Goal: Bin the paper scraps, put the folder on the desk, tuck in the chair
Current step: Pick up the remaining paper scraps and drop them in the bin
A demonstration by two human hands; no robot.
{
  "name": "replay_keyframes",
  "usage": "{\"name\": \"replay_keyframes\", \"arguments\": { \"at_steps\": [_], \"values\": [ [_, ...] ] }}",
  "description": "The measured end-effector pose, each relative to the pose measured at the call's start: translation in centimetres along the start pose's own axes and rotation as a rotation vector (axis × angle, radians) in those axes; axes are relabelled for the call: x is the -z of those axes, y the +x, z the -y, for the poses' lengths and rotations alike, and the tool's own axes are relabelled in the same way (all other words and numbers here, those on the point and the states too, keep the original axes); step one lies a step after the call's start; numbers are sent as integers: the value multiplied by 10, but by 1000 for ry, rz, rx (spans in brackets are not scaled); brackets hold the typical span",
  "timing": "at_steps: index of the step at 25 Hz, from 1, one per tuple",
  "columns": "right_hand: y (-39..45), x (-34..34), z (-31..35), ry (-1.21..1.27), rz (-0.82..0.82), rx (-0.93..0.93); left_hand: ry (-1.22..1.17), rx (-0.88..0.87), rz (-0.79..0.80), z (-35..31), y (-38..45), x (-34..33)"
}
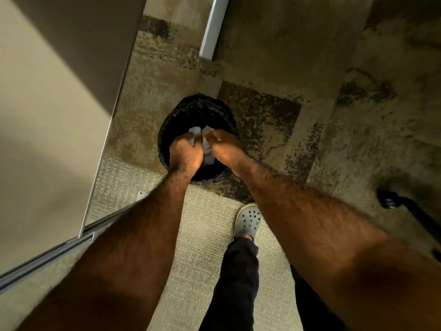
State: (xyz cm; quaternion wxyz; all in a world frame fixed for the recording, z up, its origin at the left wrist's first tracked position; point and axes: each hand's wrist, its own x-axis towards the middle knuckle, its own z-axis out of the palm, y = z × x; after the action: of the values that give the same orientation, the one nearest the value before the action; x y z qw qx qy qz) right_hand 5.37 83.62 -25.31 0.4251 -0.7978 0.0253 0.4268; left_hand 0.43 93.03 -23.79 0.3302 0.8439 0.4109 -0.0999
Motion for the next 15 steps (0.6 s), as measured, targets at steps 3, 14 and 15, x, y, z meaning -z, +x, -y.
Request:
{"name": "replay_keyframes", "arguments": {
  "at_steps": [3,14,15],
  "values": [
    [-32,27,14,27,-69,36,-15,-11,42,-32,-21,13],
    [-160,175,18,180,-421,-104,145,-258,188,-182,-131,13],
    [-172,190,13,205,-458,-101,159,-302,209,-197,-144,9]
  ]
}}
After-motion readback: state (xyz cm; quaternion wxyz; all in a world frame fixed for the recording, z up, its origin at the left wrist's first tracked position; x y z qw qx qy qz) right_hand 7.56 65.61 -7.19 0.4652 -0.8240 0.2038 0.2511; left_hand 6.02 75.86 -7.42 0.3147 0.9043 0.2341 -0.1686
